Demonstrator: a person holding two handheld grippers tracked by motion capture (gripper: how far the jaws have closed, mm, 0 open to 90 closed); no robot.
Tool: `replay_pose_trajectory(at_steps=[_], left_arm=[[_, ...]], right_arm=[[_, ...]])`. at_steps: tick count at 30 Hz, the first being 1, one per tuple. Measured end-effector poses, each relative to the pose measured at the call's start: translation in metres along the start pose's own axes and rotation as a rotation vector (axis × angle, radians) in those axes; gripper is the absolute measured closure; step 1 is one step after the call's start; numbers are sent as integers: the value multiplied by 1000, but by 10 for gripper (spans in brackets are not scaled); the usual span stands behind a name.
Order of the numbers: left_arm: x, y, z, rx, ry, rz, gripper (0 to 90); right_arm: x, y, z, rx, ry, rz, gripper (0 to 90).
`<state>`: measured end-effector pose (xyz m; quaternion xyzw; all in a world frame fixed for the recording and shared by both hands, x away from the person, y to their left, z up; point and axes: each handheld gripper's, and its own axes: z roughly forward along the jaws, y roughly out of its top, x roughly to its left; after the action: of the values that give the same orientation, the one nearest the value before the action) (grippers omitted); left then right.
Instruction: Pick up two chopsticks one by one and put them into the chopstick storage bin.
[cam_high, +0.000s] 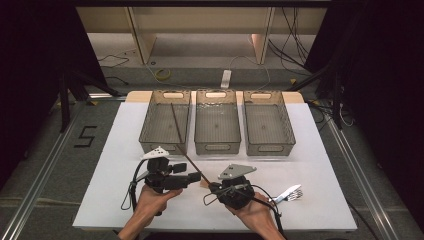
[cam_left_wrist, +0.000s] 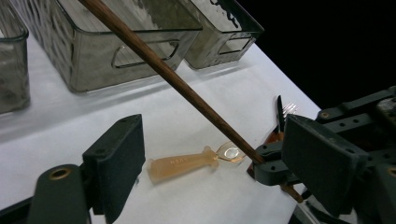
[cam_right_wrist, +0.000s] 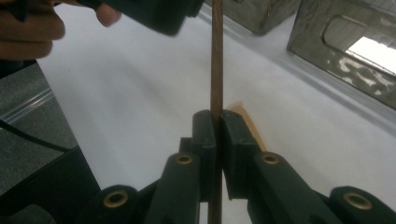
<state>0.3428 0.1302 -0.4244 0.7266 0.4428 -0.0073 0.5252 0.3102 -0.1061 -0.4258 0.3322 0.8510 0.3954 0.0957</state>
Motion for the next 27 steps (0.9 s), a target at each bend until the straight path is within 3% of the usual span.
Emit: replay_pose_trajectory(at_steps=[9, 27], left_arm=[[-3, -1, 3, -9, -31, -7, 268], [0, -2, 2, -21, -149, -39, 590]], right_arm=[[7, 4, -2, -41, 12, -21, 851], [12, 6, -2, -78, 20, -34, 850]])
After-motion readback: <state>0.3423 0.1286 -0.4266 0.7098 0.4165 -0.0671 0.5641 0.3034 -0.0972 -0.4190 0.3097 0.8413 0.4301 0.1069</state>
